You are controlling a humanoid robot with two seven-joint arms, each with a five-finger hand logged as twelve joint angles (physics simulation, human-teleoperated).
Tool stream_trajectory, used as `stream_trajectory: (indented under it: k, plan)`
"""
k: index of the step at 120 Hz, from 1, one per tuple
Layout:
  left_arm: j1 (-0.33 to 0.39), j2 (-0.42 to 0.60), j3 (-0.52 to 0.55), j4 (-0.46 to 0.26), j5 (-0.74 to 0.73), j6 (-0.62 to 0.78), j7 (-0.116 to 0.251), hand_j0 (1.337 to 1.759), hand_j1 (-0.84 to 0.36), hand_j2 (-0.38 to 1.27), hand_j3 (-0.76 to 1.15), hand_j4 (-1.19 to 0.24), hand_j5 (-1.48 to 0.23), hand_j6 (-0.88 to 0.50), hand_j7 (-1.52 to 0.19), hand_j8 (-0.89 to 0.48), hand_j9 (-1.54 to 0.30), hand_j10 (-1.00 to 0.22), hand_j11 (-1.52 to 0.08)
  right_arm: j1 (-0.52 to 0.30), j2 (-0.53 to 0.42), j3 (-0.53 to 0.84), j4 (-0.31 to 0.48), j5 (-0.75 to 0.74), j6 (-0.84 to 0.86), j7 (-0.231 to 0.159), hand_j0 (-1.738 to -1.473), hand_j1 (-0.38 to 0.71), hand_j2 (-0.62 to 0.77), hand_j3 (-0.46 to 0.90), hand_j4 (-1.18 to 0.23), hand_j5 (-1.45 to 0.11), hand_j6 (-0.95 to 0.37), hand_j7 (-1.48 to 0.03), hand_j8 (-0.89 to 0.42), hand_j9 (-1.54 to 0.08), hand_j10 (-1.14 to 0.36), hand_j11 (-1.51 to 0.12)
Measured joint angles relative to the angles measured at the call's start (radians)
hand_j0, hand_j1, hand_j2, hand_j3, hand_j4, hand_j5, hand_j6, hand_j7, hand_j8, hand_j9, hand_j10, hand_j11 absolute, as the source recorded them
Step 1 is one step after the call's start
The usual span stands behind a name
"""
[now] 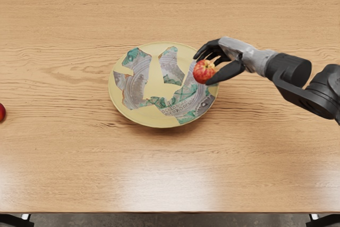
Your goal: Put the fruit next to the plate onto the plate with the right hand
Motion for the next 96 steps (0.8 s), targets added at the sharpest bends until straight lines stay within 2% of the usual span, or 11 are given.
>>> stream_trajectory:
  k: [25,26,34,41,46,54,62,70,81,96]
  plan:
    - [-0.001,0.0,0.0,0.0,0.0,0.0,0.0,1.658,0.34,0.0,0.0,-0.01,-0.02,-0.01,-0.02,-0.01,-0.02,-0.01,-0.02,0.015,0.09,-0.011,-0.001,0.001,0.004,-0.022,-1.658,0.24,0.15,0.0,-0.55,-0.72,-0.48,-0.71,-0.42,-0.71,-0.55,-0.71]
    - [-0.001,0.0,0.0,0.0,0.0,0.0,0.0,1.658,0.34,0.0,0.0,-0.01,-0.02,-0.01,-0.02,-0.01,-0.02,-0.01,-0.02,0.016,0.092,-0.011,0.0,0.001,0.004,-0.022,-1.658,0.25,0.19,0.0,-0.55,-0.72,-0.49,-0.71,-0.43,-0.71,-0.55,-0.71]
    - [0.0,0.0,0.0,0.0,0.0,0.0,0.0,1.658,0.34,0.0,0.0,-0.01,-0.02,-0.01,-0.02,-0.01,-0.02,-0.01,-0.02,0.015,0.103,-0.012,0.0,0.002,0.018,-0.024,-1.658,0.26,0.11,0.0,-0.54,-0.71,-0.5,-0.71,-0.46,-0.71,-0.55,-0.7]
    - [0.0,0.0,0.0,0.0,0.0,0.0,0.0,1.658,0.34,0.0,0.0,-0.01,-0.02,-0.01,-0.02,-0.01,-0.02,-0.01,-0.02,0.012,0.102,-0.002,-0.002,0.022,0.036,-0.025,-1.658,0.15,0.08,0.0,-0.44,-0.58,-0.41,-0.58,-0.38,-0.57,-0.44,-0.57]
    - [-0.001,0.0,0.0,0.0,0.0,0.0,0.0,1.658,0.34,0.0,0.0,-0.01,-0.02,-0.01,-0.02,-0.01,-0.02,-0.01,-0.02,0.008,0.062,0.026,-0.011,0.093,0.073,-0.025,-1.658,0.06,0.06,0.0,-0.36,-0.47,-0.33,-0.47,-0.31,-0.47,-0.36,-0.47]
    - [0.0,0.0,0.0,0.0,0.0,0.0,0.0,1.658,0.34,0.0,0.0,-0.01,-0.02,-0.01,-0.02,-0.01,-0.02,-0.01,-0.02,-0.001,-0.041,0.072,-0.095,0.241,0.196,-0.038,-1.658,-0.06,0.04,0.0,-0.26,-0.34,-0.24,-0.34,-0.22,-0.34,-0.26,-0.34]
    - [0.0,0.0,0.0,0.0,0.0,0.0,0.0,1.658,0.34,0.0,0.0,-0.01,-0.02,-0.01,-0.02,-0.01,-0.02,-0.01,-0.02,-0.065,-0.125,0.103,-0.178,0.333,0.278,-0.086,-1.658,-0.14,0.03,0.0,-0.19,-0.25,-0.17,-0.24,-0.16,-0.24,-0.19,-0.24]
    - [0.0,0.0,0.0,0.0,0.0,0.0,0.0,1.658,0.34,0.0,0.0,-0.01,-0.02,-0.01,-0.02,-0.01,-0.02,-0.01,-0.02,-0.194,-0.182,0.193,-0.234,0.381,0.321,-0.112,-1.658,-0.2,0.02,0.0,-0.14,-0.18,-0.13,-0.18,-0.12,-0.18,-0.14,-0.17]
    - [0.0,0.0,0.0,0.0,0.0,0.0,0.0,1.658,0.34,0.0,0.0,-0.01,-0.02,-0.01,-0.02,-0.01,-0.02,-0.01,-0.02,-0.358,-0.241,0.389,-0.273,0.412,0.349,-0.128,-1.658,-0.25,0.02,0.0,-0.09,-0.11,-0.08,-0.11,-0.07,-0.11,-0.09,-0.11]
    - [0.0,0.0,0.0,0.0,0.0,0.0,0.0,1.658,0.34,0.0,0.0,-0.01,-0.02,-0.01,-0.02,-0.01,-0.02,-0.01,-0.02,-0.448,-0.314,0.555,-0.29,0.428,0.363,-0.136,-1.658,-0.3,0.01,0.0,-0.05,-0.06,-0.04,-0.06,-0.04,-0.06,-0.05,-0.06]
